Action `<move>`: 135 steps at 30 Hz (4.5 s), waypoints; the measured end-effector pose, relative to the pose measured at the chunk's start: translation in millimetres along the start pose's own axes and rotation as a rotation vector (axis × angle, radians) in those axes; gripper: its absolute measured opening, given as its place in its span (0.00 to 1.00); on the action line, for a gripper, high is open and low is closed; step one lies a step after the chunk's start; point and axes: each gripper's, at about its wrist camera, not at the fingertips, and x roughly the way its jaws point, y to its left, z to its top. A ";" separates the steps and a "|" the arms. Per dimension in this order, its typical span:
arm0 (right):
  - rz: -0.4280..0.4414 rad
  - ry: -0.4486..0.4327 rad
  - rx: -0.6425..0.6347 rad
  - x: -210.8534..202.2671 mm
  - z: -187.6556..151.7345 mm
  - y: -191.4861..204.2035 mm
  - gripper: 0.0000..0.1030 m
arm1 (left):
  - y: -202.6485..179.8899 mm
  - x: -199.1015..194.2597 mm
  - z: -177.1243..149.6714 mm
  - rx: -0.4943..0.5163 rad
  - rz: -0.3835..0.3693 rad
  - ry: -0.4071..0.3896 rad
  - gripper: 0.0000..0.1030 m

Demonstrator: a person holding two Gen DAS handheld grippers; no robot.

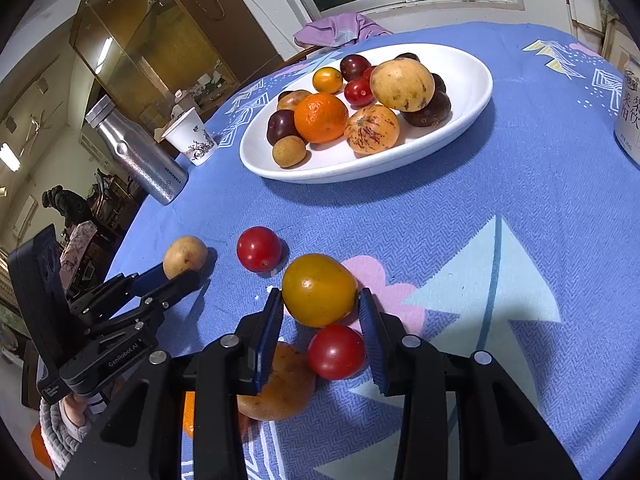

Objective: Organize fruits
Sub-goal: 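Grasp the tan round fruit with the left tool while the right tool grasps a yellow tomato, then carry both fruits onto the white plate and open both tools, then move both open tools back to the pile, left toward a red tomato, then grasp the red tomato with the left tool while the right tool grasps another red tomato, then carry both tomatoes onto the white plate and open both tools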

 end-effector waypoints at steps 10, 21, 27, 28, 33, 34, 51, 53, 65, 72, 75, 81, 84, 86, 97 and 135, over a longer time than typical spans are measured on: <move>0.015 -0.249 -0.021 -89.0 53.1 9.5 0.38 | -29.0 -37.2 100.2 0.035 -0.045 -0.179 0.37; -0.065 -0.313 0.048 -40.5 152.7 -26.7 0.38 | -35.4 75.2 178.8 -0.049 -0.067 -0.089 0.37; -0.107 -0.208 0.111 23.5 168.7 -68.9 0.38 | -36.6 128.0 181.6 -0.044 -0.057 -0.029 0.37; -0.114 -0.203 0.119 29.3 171.3 -73.1 0.38 | -37.4 130.7 181.4 -0.035 -0.052 -0.033 0.37; -0.134 -0.206 0.122 41.1 174.4 -77.9 0.39 | -40.5 131.2 181.9 -0.009 -0.038 -0.054 0.55; -0.125 -0.214 0.133 40.1 172.2 -78.9 0.42 | -40.6 131.4 181.5 -0.007 -0.036 -0.056 0.57; 0.087 -0.541 0.011 -135.1 115.5 15.0 0.93 | -4.0 37.7 148.8 -0.118 0.021 -0.159 0.95; 0.078 -0.515 -0.027 -148.6 103.2 30.5 0.93 | -1.0 21.8 132.7 -0.126 0.032 -0.139 0.95; 0.010 -0.342 0.130 -127.8 12.0 -33.4 0.97 | -26.5 13.9 33.5 -0.032 -0.040 -0.006 0.96; 0.118 -0.281 0.258 -116.6 10.2 -58.8 0.97 | -39.0 37.2 43.4 -0.043 -0.115 0.069 0.95; 0.121 -0.276 0.253 -115.6 10.4 -56.1 0.97 | -38.0 46.6 46.7 -0.074 -0.136 0.104 0.95; 0.116 -0.257 0.253 -111.8 13.0 -55.9 0.97 | -43.2 58.6 45.3 -0.058 -0.132 0.148 0.84; 0.113 -0.255 0.248 -111.0 13.3 -55.0 0.97 | -44.0 61.3 47.8 -0.043 -0.106 0.138 0.70; 0.111 -0.252 0.241 -110.3 13.2 -53.6 0.97 | -43.4 61.6 50.0 -0.049 -0.123 0.133 0.63; 0.069 -0.120 0.129 -85.1 11.9 -41.5 0.91 | -36.2 37.4 41.7 -0.041 -0.169 0.113 0.31; -0.196 -0.435 -0.175 -134.3 64.1 47.2 0.24 | -41.7 -51.7 139.5 -0.001 -0.007 -0.240 0.31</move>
